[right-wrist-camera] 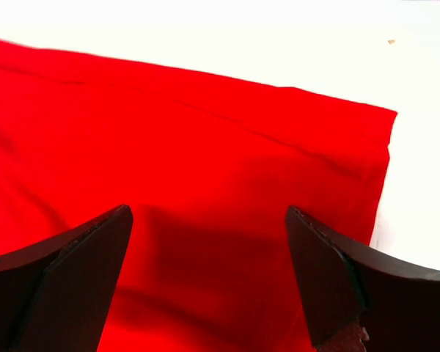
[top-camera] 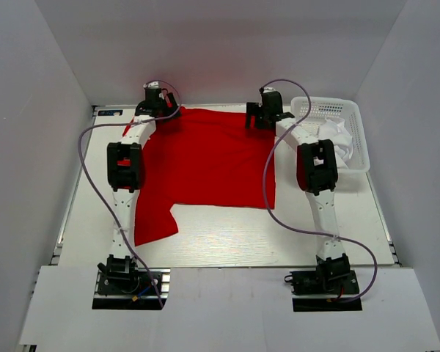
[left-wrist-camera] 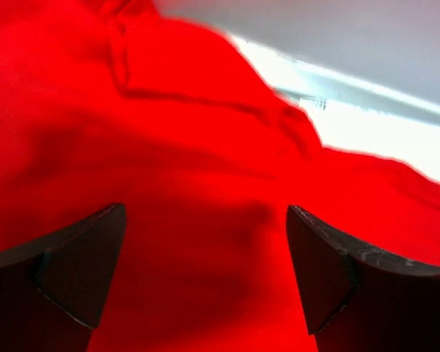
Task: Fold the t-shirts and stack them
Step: Flatten out the tshirt, then grap the side of the flattened tshirt closest away from the robot with both arms
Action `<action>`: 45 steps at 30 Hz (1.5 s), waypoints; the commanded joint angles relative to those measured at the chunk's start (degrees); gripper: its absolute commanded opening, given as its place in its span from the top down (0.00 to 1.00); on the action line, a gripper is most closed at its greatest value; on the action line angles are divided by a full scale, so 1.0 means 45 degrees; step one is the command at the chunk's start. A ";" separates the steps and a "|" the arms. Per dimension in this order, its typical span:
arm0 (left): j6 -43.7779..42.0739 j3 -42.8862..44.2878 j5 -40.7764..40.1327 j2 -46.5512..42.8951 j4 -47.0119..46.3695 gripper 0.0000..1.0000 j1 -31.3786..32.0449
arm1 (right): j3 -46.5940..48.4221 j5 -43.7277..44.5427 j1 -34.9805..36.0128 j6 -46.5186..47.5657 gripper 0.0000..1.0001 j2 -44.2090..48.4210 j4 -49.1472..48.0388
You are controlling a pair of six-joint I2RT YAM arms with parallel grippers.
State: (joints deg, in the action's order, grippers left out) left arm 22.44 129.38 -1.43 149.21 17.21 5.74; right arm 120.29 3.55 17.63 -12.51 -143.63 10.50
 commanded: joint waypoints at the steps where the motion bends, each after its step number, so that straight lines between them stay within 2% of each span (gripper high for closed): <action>1: -0.0415 -0.0527 -0.0363 -0.2683 0.1249 0.00 -0.0045 | -0.0187 -0.0438 0.0418 0.1080 0.10 0.2400 -0.0673; 2: -0.0415 -0.0645 -0.0694 -0.3713 0.1775 0.00 -0.0045 | -0.0401 -0.0264 0.0457 0.1178 0.10 0.3045 -0.0693; 5: 0.0381 -0.2650 -0.2488 -0.5805 0.3807 0.00 0.0110 | -0.2350 0.0224 0.0984 0.1258 0.10 0.5054 -0.0906; 6: 0.1352 -0.4881 -0.3480 -0.7689 0.4314 0.00 0.0228 | -0.4406 0.0342 0.1314 0.1199 0.10 0.6010 -0.1314; 7: 0.1903 -0.6238 -0.3761 -0.8713 0.4436 0.00 0.0229 | -0.5180 0.0556 0.1530 0.1005 0.10 0.6465 -0.1570; 8: 0.2605 -0.8920 -0.3899 -0.9729 0.4669 0.00 0.0229 | -0.6774 0.0829 0.1687 0.0694 0.10 0.6972 -0.2848; 9: 0.3347 -1.0242 -0.3901 -1.0764 0.4884 0.00 0.0229 | -0.8085 0.0986 0.1920 0.0556 0.10 0.8137 -0.3151; 10: 0.4920 -1.1532 -0.3901 -1.2785 0.5311 0.00 0.0229 | -0.8562 0.1104 0.2116 0.0090 0.10 0.8458 -0.3367; 11: 0.5709 -1.4000 -0.4055 -1.3811 0.5509 0.00 0.0229 | -0.9418 0.1183 0.2157 -0.0011 0.10 0.8732 -0.3582; 13: 0.6962 -1.6241 -0.4233 -1.5939 0.5376 0.00 0.0229 | -1.0377 0.1437 0.2313 -0.0594 0.10 0.9476 -0.3486; 14: 0.7083 -1.7992 -0.3749 -1.7999 0.5374 0.00 0.0229 | -1.0557 0.1457 0.2313 -0.0734 0.10 0.9748 -0.3409; 17: 0.8350 -2.0208 -0.3549 -2.0649 0.6444 0.00 0.0229 | -1.0930 0.1670 0.2294 -0.1300 0.10 1.0024 -0.3059; 18: 0.8818 -2.0506 -0.3549 -2.1894 0.6990 0.00 0.0229 | -1.1008 0.1691 0.2274 -0.1340 0.10 1.0024 -0.2999; 20: 0.9831 -2.1014 -0.3742 -2.2936 0.8372 0.00 0.0229 | -1.1241 0.1710 0.2274 -0.1652 0.10 1.0141 -0.2939; 23: 1.1703 -2.1677 -0.4250 -2.3079 0.9667 0.00 0.0345 | -1.1515 0.1477 0.2235 -0.1847 0.10 1.0297 -0.2939; 26: 1.1907 -2.2597 -0.3748 -2.2535 0.8737 0.00 0.0151 | -1.1769 0.1281 0.2216 -0.1965 0.10 1.0473 -0.2978; 30: 1.2611 -2.3088 -0.3744 -2.0723 0.8286 0.02 0.0034 | -1.1868 0.1281 0.2235 -0.2004 0.10 1.0609 -0.2881; 31: 1.2612 -2.3204 -0.3957 -2.0426 0.8284 0.08 0.0034 | -1.1887 0.1281 0.2216 -0.1985 0.10 1.0629 -0.2803; 33: 1.2749 -2.3048 -0.4211 -1.9995 0.8284 0.14 0.0034 | -1.1984 0.1339 0.2216 -0.2198 0.10 1.0726 -0.2666; 34: 1.2749 -2.3048 -0.4348 -1.9877 0.8149 0.24 0.0034 | -1.2082 0.1301 0.2235 -0.2316 0.10 1.0746 -0.2550; 36: 1.2749 -2.2931 -0.4622 -1.9759 0.7993 0.33 0.0034 | -1.2451 0.0912 0.2235 -0.2511 0.10 1.0961 -0.2510; 37: 1.2749 -2.2931 -0.4817 -1.9759 0.7991 0.45 0.0034 | -1.2531 0.0736 0.2254 -0.2532 0.10 1.1155 -0.2355; 39: 1.2749 -2.2931 -0.5130 -1.9759 0.7680 0.54 0.0034 | -1.2765 0.0325 0.2274 -0.2668 0.10 1.1487 -0.2392; 40: 1.2749 -2.3086 -0.5131 -1.9759 0.7505 0.64 0.0034 | -1.3153 0.0305 0.2293 -0.2707 0.10 1.1585 -0.1890; 41: 1.2749 -2.3088 -0.5131 -1.9759 0.7503 0.84 0.0034 | -1.3273 0.0440 0.2274 -0.2785 0.10 1.1760 -0.1653; 42: 1.2555 -2.3088 -0.5131 -1.9759 0.7329 0.93 0.0034 | -1.3661 0.0596 0.2274 -0.2863 0.10 1.2188 -0.1341; 43: 1.2360 -2.3088 -0.4996 -1.9759 0.7153 1.00 0.0034 | -1.3839 0.0617 0.2313 -0.2864 0.10 1.2385 -0.1144; 45: 1.1969 -2.2972 -0.4994 -1.9759 0.6958 1.00 0.0034 | -1.4364 0.0792 0.2352 -0.3096 0.10 1.3104 -0.0247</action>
State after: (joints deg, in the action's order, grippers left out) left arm 77.69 27.35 -22.37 59.59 51.35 6.11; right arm 58.11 6.46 27.83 -24.38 -89.67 4.14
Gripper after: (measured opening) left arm 0.019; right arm 0.905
